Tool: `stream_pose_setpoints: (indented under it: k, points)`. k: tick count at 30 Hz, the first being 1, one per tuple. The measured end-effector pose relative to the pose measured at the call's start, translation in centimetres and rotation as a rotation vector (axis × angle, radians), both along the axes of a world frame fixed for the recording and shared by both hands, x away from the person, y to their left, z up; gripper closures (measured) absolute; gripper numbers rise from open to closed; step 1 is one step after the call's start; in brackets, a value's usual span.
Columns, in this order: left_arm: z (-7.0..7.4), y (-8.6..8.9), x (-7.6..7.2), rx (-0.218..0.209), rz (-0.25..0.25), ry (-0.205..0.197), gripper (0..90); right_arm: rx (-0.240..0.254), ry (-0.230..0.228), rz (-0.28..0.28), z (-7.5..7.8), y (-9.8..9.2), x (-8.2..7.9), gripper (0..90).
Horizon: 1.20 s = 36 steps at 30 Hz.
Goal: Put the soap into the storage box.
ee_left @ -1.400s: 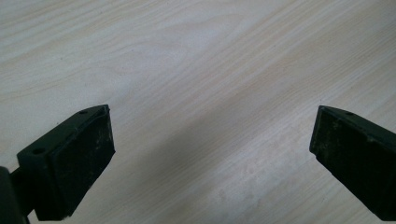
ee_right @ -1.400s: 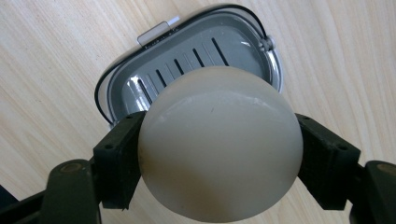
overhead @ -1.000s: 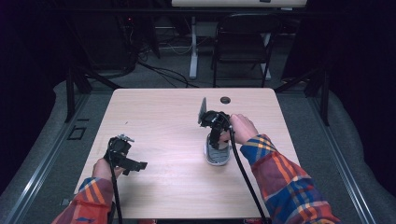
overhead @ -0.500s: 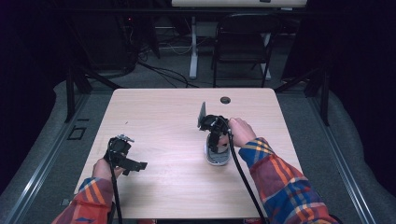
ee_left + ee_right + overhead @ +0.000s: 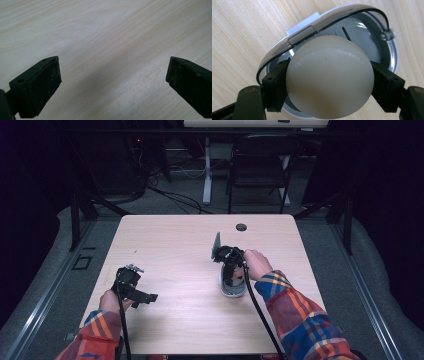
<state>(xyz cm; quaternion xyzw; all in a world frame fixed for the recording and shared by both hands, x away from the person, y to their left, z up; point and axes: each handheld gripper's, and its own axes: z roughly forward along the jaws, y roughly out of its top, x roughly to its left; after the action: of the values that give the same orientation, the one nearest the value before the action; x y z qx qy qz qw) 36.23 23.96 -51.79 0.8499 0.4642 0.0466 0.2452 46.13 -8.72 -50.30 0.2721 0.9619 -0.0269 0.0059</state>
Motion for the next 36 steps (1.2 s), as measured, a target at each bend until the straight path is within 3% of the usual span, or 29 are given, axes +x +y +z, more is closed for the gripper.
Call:
stream_pose_setpoints:
  k: [5,17,36]
  points:
    - [0.0,0.0,0.0,0.004,-0.002,0.001,0.0,-0.011,0.008,-0.012,-0.5,0.0,-0.1,24.4]
    - [0.0,-0.2,-0.1,0.008,-0.001,0.0,0.0,0.039,0.003,-0.047,-0.7,-0.6,0.0,23.9]
    - [-0.1,-0.4,-0.1,0.013,-0.004,0.005,0.0,0.103,-0.03,-0.046,0.8,-1.7,-0.5,16.3]
